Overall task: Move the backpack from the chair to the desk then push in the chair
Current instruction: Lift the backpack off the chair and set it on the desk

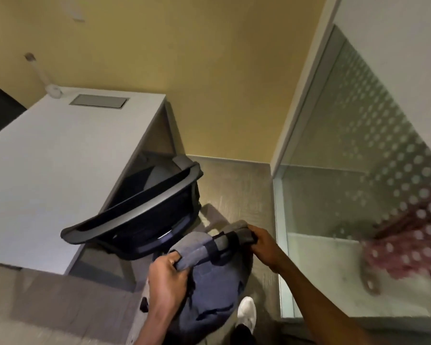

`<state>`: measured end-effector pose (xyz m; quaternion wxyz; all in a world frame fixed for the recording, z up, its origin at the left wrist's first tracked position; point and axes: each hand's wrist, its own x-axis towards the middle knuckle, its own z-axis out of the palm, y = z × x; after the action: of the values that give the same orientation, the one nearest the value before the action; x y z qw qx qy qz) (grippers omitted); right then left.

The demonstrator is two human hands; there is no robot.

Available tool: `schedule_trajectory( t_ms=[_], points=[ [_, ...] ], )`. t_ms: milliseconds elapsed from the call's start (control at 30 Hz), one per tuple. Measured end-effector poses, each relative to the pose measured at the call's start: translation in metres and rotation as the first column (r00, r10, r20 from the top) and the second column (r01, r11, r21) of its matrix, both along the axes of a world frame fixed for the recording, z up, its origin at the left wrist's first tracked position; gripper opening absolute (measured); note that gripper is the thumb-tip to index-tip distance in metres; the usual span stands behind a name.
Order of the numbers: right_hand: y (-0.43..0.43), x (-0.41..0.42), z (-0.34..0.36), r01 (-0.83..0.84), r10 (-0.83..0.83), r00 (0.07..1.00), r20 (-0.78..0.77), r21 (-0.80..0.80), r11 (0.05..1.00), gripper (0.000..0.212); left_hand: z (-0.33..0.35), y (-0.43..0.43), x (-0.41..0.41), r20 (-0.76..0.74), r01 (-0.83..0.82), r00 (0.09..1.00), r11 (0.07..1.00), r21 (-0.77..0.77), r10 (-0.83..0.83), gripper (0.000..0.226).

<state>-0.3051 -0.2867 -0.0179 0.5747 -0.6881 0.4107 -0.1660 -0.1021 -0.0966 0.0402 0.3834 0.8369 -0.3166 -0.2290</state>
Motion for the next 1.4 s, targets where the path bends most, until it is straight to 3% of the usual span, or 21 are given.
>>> schedule_trajectory(
  t_ms=[67,267,433,667,733,867,1033,1133,1267,1400],
  points=[
    [-0.028,-0.007,0.004,0.043,-0.043,0.999,0.004,-0.033,0.999,0.041,0.001,-0.028,-0.004,-0.046,-0.008,0.999,1.0,-0.013,0.007,0.024],
    [-0.116,-0.015,0.032,0.173,-0.165,0.984,0.064,-0.145,0.974,0.044,0.02,-0.12,-0.016,-0.148,-0.007,0.989,0.992,-0.124,-0.011,0.023],
    [-0.196,-0.005,0.065,0.231,-0.206,0.971,0.12,-0.262,0.937,0.036,0.043,-0.194,-0.019,-0.124,0.005,0.992,0.97,-0.242,-0.035,0.025],
    [-0.304,0.028,0.105,0.308,-0.257,0.948,0.19,-0.334,0.891,0.043,0.07,-0.303,0.008,-0.122,-0.029,0.992,0.927,-0.375,-0.018,0.007],
    [-0.333,0.042,0.113,0.321,-0.254,0.942,0.221,-0.361,0.876,0.05,0.075,-0.333,0.021,-0.108,-0.053,0.994,0.917,-0.396,0.01,0.005],
    [-0.393,0.077,0.126,0.348,-0.254,0.93,0.266,-0.42,0.838,0.04,0.088,-0.389,0.056,-0.156,-0.025,0.986,0.857,-0.515,-0.065,0.025],
    [-0.459,0.126,0.151,0.342,-0.227,0.925,0.304,-0.407,0.847,0.037,0.106,-0.451,0.104,-0.126,-0.083,0.992,0.857,-0.508,0.022,0.013],
    [-0.488,0.163,0.168,0.334,-0.19,0.917,0.35,-0.415,0.846,0.039,0.122,-0.481,0.135,-0.106,-0.072,0.994,0.827,-0.557,0.015,0.017],
    [-0.54,0.246,0.2,0.263,-0.092,0.913,0.397,-0.401,0.877,0.057,0.144,-0.525,0.2,-0.059,-0.099,0.995,0.79,-0.606,0.08,0.02],
    [-0.553,0.271,0.205,0.294,-0.09,0.893,0.442,-0.419,0.859,0.052,0.155,-0.54,0.232,-0.018,-0.071,0.997,0.809,-0.583,0.075,0.017]
  ],
)
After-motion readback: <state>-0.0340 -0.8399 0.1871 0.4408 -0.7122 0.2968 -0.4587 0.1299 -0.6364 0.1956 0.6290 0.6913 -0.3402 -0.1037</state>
